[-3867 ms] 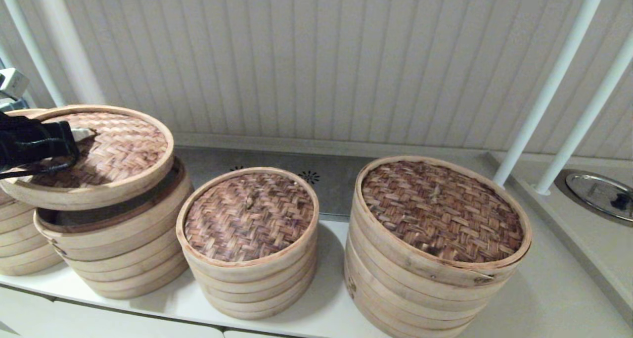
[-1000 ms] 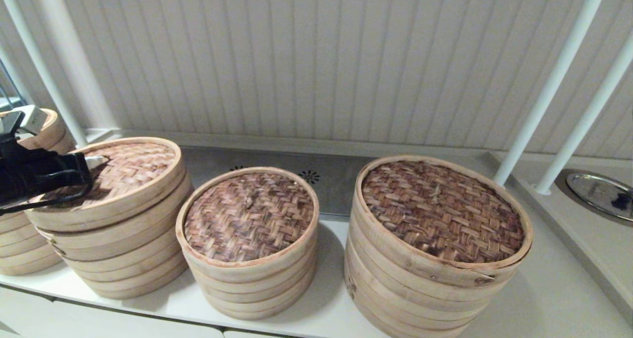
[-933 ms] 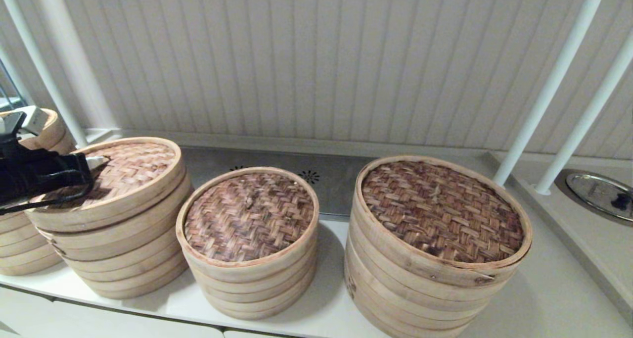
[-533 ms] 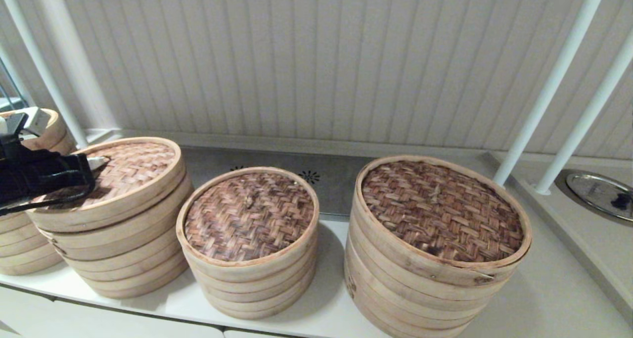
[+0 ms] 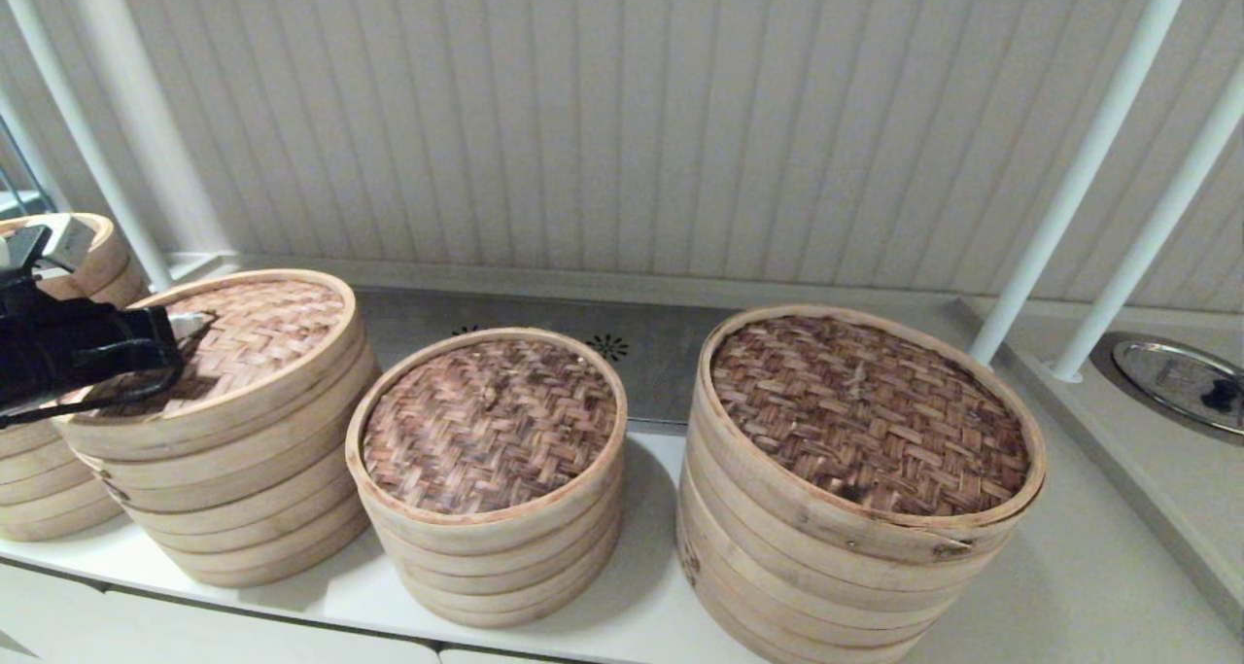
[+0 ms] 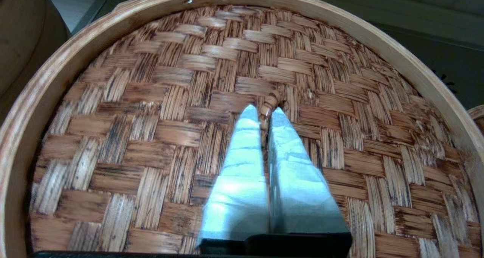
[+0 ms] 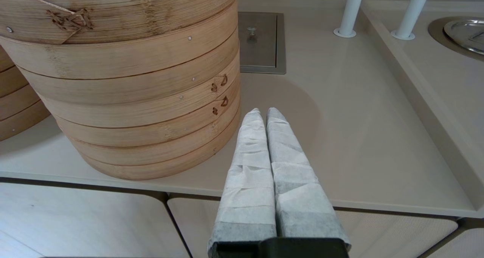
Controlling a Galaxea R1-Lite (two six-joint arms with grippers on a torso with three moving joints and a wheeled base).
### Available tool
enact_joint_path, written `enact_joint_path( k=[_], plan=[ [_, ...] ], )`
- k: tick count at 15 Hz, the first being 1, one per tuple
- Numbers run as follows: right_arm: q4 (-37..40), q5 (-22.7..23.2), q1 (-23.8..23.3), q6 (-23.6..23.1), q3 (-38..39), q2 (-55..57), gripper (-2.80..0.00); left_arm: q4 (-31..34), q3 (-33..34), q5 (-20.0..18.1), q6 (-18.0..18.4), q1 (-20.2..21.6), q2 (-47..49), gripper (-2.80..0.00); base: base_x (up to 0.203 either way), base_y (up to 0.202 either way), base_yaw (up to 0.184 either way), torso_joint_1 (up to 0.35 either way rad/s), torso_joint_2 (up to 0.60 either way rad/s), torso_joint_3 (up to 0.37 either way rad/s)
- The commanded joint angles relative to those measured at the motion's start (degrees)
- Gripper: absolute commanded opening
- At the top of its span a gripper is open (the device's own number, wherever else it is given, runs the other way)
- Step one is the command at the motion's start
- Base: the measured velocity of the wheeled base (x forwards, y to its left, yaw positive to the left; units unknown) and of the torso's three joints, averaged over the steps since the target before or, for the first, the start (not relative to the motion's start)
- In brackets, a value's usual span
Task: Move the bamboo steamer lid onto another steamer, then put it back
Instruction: Put the steamer, then pick up the steamer
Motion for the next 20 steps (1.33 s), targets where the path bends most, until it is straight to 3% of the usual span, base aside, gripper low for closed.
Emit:
enact_joint_path(
  k=[1, 5, 8, 11, 15, 17, 18, 20],
  plan=[
    [0.0, 0.0, 0.0, 0.0, 0.1, 0.1, -2.8, -0.1, 0.0, -0.1, 0.0, 0.0, 0.0, 0.0, 0.0, 0.0, 0.0, 0.0, 0.0, 0.0],
    [0.0, 0.0, 0.0, 0.1, 0.1, 0.1, -2.8, 0.5, -2.3, -0.1, -0.3, 0.0, -1.2, 0.0, 0.0, 0.0, 0.0, 0.0, 0.0, 0.0],
    [0.0, 0.0, 0.0, 0.1, 0.1, 0.1, -2.8, 5.4, -5.1, 0.2, -2.0, 0.0, -6.4, 0.0, 0.0, 0.0, 0.0, 0.0, 0.0, 0.0],
    [0.0, 0.0, 0.0, 0.1, 0.1, 0.1, -2.8, 12.3, -5.9, -0.1, -2.5, 0.0, -15.5, 0.0, 0.0, 0.0, 0.0, 0.0, 0.0, 0.0],
    [0.0, 0.0, 0.0, 0.2, 0.1, 0.1, -2.8, 17.1, 0.0, -0.3, -2.4, 0.0, -32.2, 0.0, 0.0, 0.0, 0.0, 0.0, 0.0, 0.0],
    [0.0, 0.0, 0.0, 0.3, 0.1, 0.1, -2.8, 23.0, 2.1, -1.4, -2.5, 0.0, -41.4, 0.0, 0.0, 0.0, 0.0, 0.0, 0.0, 0.0],
    [0.0, 0.0, 0.0, 0.3, 0.1, 0.1, -2.8, 27.2, 2.6, -2.4, -2.5, 0.0, -45.5, -2.8, 0.0, 0.0, 0.0, 0.0, 0.0, 0.0],
    [0.0, 0.0, 0.0, 0.3, 0.1, 0.1, -2.8, 37.5, 3.2, -5.9, -2.9, 0.0, -54.4, -2.8, 0.0, 0.0, 0.0, 0.0, 0.0, 0.0]
  ],
)
